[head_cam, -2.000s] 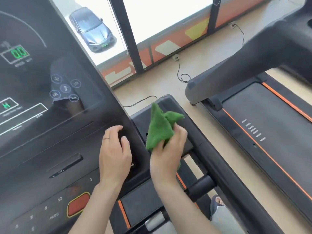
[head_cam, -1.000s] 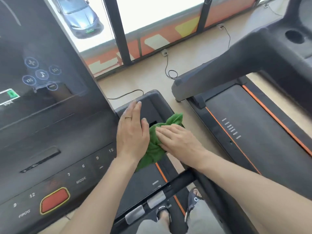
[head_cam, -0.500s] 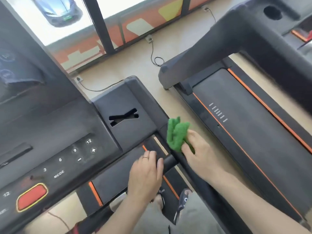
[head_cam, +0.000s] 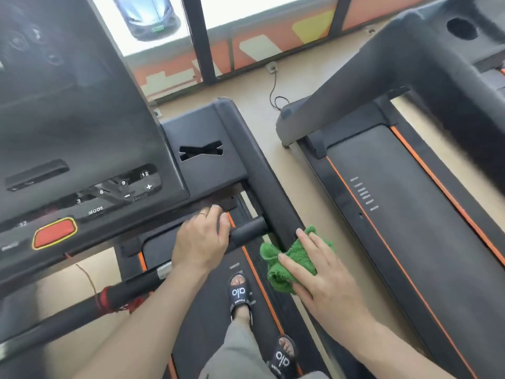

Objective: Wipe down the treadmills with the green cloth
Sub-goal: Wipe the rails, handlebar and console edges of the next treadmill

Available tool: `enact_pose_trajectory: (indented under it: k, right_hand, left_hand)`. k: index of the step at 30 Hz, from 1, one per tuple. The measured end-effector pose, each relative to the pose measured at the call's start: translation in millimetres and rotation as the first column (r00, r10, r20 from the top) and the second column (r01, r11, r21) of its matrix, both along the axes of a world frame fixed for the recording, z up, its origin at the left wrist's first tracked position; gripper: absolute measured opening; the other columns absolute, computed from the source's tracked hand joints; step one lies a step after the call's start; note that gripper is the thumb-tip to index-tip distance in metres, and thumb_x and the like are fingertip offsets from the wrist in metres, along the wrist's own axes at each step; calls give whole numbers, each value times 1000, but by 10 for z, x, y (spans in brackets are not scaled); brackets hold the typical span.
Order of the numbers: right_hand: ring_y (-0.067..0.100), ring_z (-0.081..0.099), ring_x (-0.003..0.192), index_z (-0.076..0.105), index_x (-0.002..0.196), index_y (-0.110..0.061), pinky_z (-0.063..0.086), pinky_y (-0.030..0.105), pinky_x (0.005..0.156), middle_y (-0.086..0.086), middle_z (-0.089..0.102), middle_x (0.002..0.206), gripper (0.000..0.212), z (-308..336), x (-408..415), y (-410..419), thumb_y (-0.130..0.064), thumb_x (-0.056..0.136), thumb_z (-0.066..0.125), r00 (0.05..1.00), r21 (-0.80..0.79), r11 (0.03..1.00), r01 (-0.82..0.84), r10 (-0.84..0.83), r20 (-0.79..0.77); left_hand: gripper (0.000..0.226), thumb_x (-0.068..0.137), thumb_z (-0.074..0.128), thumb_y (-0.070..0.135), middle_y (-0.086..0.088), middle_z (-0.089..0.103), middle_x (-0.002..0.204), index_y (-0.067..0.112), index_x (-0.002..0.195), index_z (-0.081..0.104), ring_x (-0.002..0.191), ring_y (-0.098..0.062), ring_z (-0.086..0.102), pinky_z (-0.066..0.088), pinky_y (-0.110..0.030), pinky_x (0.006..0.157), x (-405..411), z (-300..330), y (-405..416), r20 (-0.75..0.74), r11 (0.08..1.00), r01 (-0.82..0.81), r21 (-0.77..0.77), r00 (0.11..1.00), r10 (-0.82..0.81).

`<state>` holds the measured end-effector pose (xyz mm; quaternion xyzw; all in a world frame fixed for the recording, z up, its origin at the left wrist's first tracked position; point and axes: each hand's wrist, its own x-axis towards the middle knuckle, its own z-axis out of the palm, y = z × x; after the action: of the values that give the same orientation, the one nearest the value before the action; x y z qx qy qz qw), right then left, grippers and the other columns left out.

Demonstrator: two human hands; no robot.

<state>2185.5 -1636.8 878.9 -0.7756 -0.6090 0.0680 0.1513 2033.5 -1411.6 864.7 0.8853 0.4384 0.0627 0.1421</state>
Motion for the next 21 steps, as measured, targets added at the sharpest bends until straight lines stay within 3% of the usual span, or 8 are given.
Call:
enact_pose_trajectory:
  k: [2,5,9,12,14,18,21]
  right_hand:
    - [37,41,140,60,137,-30,48,50,103,17,36,157,41,-24,91,120,-36,100,42,999,26,999,-43,42,16]
    - [40,47,131,60,138,-27,51,48,99,22,41,152,46,-47,262,816,-39,98,41,996,104,992,69,-63,-62]
    - [40,47,129,60,137,-28,51,49,98,22,41,151,45,-85,254,1207,-37,97,43,982,54,982,180,-176,-74]
    - [40,43,136,63,133,-28,47,47,105,20,39,154,40,-2,172,597,-33,97,46,998,5,1000,26,-27,54]
    - [42,39,140,68,126,-22,39,48,113,24,41,152,34,102,94,59,-28,97,49,967,-46,986,-163,169,189]
    - [46,39,139,68,117,-11,31,55,116,24,48,146,32,169,88,-246,-22,93,50,777,-325,854,-406,510,370]
    - [46,49,125,70,118,-9,32,57,113,22,59,130,36,167,-92,313,-21,95,45,443,-634,629,-449,774,454]
  left_hand:
    - [29,101,28,39,-4,62,83,22,87,47,76,-35,61,43,-41,61,8,6,-13,4,1000,-8,17,1000,8]
    - [32,101,27,39,-3,62,85,19,89,50,77,-34,61,44,-40,60,-11,-8,-18,15,999,-43,27,999,43]
    - [34,100,26,40,-2,62,85,20,91,51,79,-33,61,49,-43,63,-28,-42,-26,43,995,-91,35,995,90]
    - [36,99,24,40,-2,62,84,18,91,52,77,-34,61,48,-42,62,-13,-49,-34,46,994,-97,55,994,95]
    - [37,99,24,39,-2,63,84,18,92,53,76,-33,61,47,-41,62,-21,-63,-49,50,993,-96,65,994,93]
    - [36,99,24,37,0,60,79,17,90,52,72,-32,59,40,-37,57,-26,-96,-51,42,991,-85,106,996,81]
    - [36,99,23,38,0,59,78,17,89,51,70,-32,58,43,-38,57,-30,-108,-59,53,989,-94,112,995,88]
